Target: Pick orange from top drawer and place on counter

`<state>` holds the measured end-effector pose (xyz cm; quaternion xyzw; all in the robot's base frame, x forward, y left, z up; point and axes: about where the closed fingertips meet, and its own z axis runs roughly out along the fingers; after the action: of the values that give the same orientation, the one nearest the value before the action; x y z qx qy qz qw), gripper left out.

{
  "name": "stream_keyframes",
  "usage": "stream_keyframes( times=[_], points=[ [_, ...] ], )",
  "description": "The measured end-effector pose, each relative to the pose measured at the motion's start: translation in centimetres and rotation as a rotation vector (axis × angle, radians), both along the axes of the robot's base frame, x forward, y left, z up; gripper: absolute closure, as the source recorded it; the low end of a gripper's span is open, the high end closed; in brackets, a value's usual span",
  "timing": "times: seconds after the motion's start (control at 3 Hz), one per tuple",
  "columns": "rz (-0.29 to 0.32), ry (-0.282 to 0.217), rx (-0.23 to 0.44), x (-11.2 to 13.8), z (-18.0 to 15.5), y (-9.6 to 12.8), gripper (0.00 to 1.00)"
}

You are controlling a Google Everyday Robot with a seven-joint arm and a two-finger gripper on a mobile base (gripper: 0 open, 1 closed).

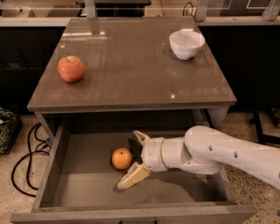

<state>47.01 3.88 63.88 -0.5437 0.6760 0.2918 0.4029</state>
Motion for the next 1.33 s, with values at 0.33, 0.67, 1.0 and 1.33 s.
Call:
stream_keyframes(
  times=[0.33,0.67,1.0,1.33],
  points=[
    [-0.012,-0.002,0.01,0.3,-0.9,0.3,0.0],
    [-0.002,0.002,0.038,0.6,-1.7,1.0,0.0],
    [0.012,0.008,0.058,0.7,-2.3,1.7,0.15],
    [0.021,0.005,0.076,0.6,-2.5,2.2,0.39]
  ],
)
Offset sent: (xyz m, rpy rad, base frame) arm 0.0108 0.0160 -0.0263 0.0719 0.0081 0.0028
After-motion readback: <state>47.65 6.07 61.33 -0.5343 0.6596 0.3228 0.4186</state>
